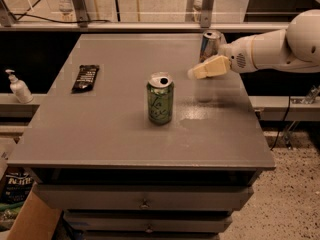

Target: Knock redbull can over

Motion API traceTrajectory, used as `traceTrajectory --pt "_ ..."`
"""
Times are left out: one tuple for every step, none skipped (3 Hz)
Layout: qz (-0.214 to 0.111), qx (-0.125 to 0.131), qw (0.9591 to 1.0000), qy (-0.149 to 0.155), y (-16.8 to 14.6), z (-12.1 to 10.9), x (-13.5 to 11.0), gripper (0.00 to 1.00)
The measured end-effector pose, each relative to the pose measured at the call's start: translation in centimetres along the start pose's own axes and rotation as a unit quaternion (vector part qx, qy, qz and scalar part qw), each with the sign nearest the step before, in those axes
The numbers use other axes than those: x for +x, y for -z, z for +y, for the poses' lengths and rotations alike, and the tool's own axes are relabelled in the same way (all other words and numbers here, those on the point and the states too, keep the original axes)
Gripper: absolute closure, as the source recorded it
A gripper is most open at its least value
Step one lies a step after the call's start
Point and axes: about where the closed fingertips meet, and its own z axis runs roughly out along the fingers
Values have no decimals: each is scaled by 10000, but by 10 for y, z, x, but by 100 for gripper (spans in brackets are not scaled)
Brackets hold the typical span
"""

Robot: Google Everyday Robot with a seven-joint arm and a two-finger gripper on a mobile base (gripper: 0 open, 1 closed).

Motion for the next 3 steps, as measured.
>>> traceTrajectory --pt "-284 -327 9990 81 -27 15 -21 0" --pt "-639 -722 9951 226 -47 39 -51 0" --pt "-856 -972 9911 323 -55 56 -70 0"
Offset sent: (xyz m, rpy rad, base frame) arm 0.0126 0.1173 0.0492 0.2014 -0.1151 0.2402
